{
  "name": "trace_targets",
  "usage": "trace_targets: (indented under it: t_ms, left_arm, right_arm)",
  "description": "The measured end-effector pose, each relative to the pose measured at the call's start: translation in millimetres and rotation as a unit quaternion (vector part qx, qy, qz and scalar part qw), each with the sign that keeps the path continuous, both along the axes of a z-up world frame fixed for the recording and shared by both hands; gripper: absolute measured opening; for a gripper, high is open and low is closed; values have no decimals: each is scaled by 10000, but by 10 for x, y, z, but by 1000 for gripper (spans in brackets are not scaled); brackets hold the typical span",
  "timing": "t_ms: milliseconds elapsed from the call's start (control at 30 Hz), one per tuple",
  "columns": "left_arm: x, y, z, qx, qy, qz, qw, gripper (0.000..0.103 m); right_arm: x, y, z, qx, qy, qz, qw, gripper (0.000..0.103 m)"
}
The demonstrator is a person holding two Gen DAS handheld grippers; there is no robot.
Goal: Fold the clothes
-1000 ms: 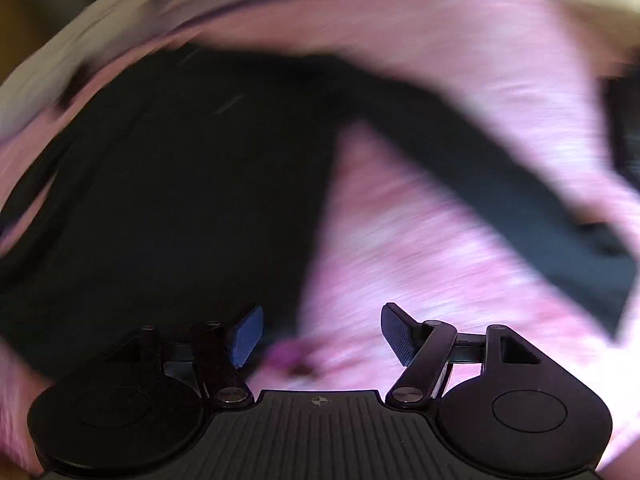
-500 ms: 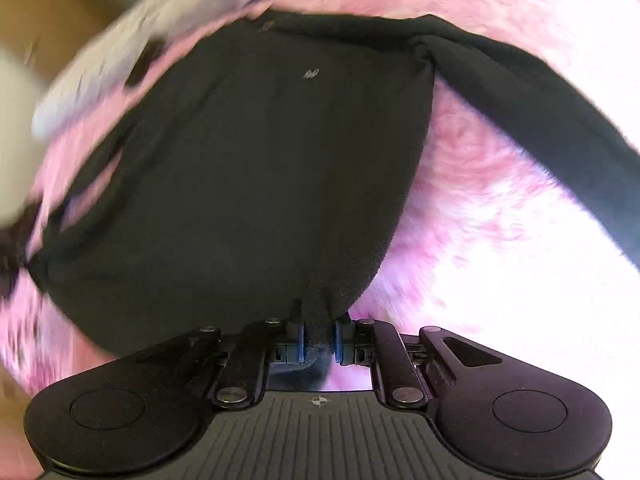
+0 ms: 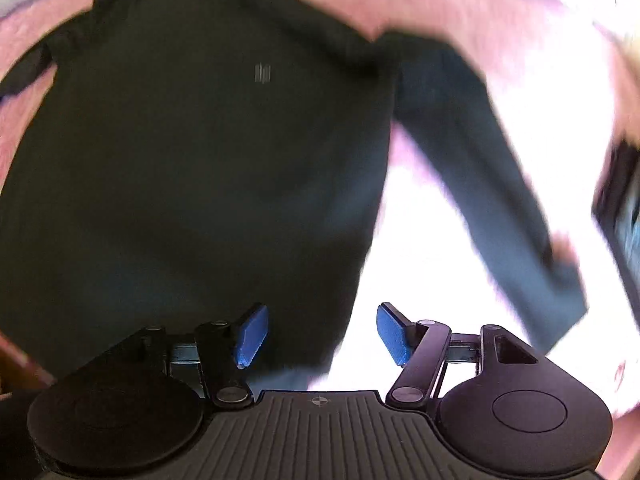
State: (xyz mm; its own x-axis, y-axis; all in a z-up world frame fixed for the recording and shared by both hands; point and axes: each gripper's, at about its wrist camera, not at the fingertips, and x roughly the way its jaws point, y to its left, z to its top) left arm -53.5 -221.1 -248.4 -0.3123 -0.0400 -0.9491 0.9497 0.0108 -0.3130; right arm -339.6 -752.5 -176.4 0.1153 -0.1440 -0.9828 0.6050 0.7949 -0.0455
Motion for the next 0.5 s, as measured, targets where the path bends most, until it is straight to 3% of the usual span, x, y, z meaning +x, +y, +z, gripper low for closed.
trace_targets:
  t_ms: [133,267,367,433,467,500]
  left_arm:
    - [306,-601,89,-628,-549,264,9962,15]
    - [441,-1278,90,-1234,-853,395,9879,17]
    - [446,-1687,28,-1598,-922,405,9820,21]
    - [444,-1854,10,-1828,-976,301,9778,22]
    - [433,-1937,-2,-1894,-1017,254,9763,22]
    - [417,-2025,-16,-1935,-1062,214,9751,22]
  right_arm:
    - [634,-469,-17,-217,-895,664,9935,64]
    - [1520,-1028,-330,443,-1613,1404,9759,64]
    - [2051,-1427,-736,1246,-1617,1599,9658,64]
    - [2004,-1418,-949,1487,-1471,2050,9562,63]
    - [1867,-1407,-917,1371,-1491,2350,9507,57]
    - [1801,-1441,-836,767,-1343,2543,9547,50]
